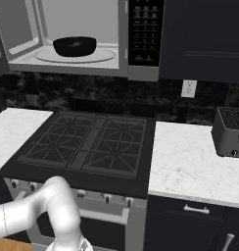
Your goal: Open the microwave, place the bowl with waffle inside the microwave, then close the microwave door and turn it on.
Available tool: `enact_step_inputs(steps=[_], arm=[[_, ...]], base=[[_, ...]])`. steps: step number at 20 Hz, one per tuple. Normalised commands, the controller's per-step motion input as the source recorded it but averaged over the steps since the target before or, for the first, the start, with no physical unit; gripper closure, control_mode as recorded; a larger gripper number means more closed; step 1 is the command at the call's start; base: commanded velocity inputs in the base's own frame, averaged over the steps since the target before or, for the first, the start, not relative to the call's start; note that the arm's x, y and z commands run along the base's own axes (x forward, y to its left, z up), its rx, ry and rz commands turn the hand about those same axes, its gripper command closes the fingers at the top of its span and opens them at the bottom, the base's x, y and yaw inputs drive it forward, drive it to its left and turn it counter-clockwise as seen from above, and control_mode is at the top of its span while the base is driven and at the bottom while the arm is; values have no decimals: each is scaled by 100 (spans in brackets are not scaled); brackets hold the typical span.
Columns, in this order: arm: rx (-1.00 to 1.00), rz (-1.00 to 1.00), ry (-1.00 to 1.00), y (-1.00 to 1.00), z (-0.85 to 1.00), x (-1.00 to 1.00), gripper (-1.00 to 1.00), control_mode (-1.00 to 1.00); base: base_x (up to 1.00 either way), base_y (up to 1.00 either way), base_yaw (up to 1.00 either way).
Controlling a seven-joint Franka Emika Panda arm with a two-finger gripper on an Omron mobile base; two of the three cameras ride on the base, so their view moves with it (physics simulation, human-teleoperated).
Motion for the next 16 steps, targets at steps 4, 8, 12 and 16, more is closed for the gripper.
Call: enact_step_inputs(steps=[4,8,12,16], arm=[[2,-3,0,-91,30,15,-100,-100],[0,13,2,-74,29,19,-100,-100],[0,21,4,-63,14,20,-100,-100],[4,11,0,-76,-9,48,-100,-100]], base=[[0,0,0],[0,0,0],[0,0,0],[0,0,0]])
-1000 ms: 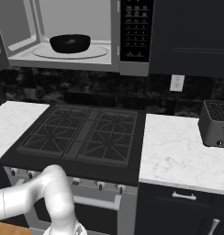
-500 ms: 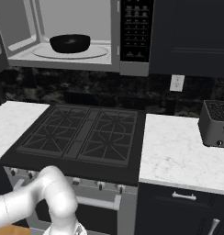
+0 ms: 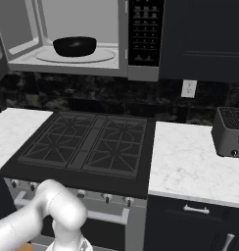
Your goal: Open the microwave, place the bowl with waffle inside the microwave, then close the microwave door and turn it on.
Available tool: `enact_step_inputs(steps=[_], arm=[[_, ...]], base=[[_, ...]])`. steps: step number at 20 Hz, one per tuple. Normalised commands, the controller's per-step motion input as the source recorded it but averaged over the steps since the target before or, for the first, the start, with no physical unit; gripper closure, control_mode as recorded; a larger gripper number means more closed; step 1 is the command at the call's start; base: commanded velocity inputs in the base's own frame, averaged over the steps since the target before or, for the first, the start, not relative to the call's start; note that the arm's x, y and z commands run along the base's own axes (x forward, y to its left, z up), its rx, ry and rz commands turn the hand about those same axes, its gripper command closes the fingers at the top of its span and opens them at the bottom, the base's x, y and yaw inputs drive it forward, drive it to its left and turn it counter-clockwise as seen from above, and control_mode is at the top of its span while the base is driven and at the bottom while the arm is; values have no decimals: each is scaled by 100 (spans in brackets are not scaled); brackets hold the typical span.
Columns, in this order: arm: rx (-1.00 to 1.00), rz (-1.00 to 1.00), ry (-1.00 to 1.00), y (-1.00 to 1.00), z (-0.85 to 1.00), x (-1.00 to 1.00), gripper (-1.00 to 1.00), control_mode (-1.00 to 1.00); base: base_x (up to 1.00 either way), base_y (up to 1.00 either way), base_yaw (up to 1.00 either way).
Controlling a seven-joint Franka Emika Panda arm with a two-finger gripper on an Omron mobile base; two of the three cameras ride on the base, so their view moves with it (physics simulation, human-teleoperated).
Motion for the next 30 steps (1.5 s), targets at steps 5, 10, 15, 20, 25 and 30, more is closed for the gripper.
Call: enact_step_inputs(steps=[5,10,15,20,25,30], arm=[[0,-6,12,-60,0,68,-100,-100],[0,-7,19,-48,-2,69,-100,-100],[0,0,14,-42,-17,62,-100,-100],[0,0,12,-54,-14,59,-100,-100],[7,7,9,-78,-18,57,-100,-100],[13,23,14,-78,0,35,-100,-100]], base=[[0,0,0],[0,0,0],[0,0,0],[0,0,0],[0,0,0],[0,0,0]])
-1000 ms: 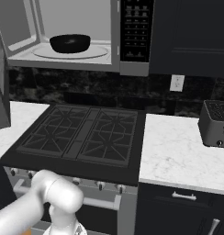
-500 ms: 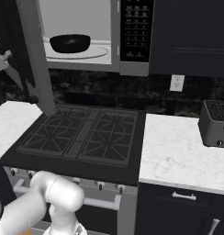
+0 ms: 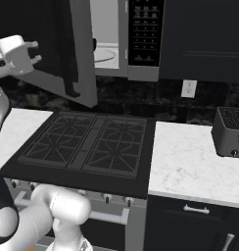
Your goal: Open the microwave, place the bowl with waffle inside the microwave, then close the microwave door and turn it on.
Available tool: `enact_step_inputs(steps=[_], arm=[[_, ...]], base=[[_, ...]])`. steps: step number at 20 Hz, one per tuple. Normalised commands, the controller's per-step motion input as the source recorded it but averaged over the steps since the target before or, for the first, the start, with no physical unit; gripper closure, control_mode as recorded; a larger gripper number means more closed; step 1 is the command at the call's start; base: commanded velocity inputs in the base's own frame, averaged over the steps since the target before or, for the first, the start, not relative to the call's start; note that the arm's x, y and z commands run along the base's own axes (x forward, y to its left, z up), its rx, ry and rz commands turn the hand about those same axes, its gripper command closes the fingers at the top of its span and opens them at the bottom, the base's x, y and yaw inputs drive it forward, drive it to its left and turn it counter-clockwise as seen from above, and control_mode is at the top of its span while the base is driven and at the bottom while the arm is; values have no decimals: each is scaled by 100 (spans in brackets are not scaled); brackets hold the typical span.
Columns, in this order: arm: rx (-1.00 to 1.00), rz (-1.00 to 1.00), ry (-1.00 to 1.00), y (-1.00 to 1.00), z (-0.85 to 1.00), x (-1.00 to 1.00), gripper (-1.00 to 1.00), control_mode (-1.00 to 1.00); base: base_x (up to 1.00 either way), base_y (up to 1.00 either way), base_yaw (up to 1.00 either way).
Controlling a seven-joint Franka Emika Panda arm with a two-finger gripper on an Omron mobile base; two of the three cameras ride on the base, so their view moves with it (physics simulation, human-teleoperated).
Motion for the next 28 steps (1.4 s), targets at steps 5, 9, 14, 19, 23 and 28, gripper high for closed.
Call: enact_step_inputs(steps=[5,9,14,19,23,28], arm=[[7,26,1,-30,0,43,-100,-100],[2,20,0,0,0,54,-100,-100],[1,17,0,0,0,46,-100,-100],[1,15,0,0,0,49,-100,-100],[2,16,0,-2,0,54,-100,-100],[3,18,0,-11,0,57,-100,-100]], base=[[0,0,0],[0,0,0],[0,0,0],[0,0,0],[0,0,0],[0,0,0]])
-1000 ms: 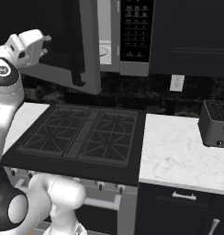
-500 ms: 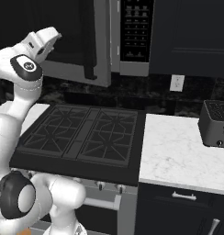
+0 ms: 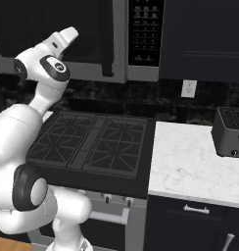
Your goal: Open the microwave, place the bowl with waffle inside the microwave, then close the microwave door and turn it on.
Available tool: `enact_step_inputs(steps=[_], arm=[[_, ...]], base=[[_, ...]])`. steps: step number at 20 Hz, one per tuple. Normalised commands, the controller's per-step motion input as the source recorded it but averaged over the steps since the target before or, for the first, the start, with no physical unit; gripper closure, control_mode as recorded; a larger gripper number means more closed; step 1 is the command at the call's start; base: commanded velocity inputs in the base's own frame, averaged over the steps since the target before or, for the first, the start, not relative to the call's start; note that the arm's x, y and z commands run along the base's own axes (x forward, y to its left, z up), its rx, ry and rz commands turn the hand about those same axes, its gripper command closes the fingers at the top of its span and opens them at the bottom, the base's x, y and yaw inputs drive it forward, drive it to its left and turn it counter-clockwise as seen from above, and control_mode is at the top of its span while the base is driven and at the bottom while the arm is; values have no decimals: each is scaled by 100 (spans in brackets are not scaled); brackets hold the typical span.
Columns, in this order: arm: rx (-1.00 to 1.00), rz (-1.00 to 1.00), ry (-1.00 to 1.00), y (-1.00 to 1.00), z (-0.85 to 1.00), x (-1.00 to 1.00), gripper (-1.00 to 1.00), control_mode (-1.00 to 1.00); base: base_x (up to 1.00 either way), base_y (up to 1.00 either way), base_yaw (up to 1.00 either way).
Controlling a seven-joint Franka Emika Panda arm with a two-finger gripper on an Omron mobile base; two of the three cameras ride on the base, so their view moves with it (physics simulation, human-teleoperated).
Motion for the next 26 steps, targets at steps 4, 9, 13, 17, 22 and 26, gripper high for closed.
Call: enact_step_inputs(steps=[4,9,13,17,22,26], arm=[[3,20,0,-16,0,62,-100,-100],[1,21,4,-24,0,48,-100,-100],[0,21,13,-14,2,50,-100,-100],[-1,15,31,-9,24,61,-100,-100],[-9,3,58,0,38,87,-100,-100],[-4,0,51,-24,11,28,-100,-100]], base=[[0,0,0],[0,0,0],[0,0,0],[0,0,0],[0,0,0],[0,0,0]])
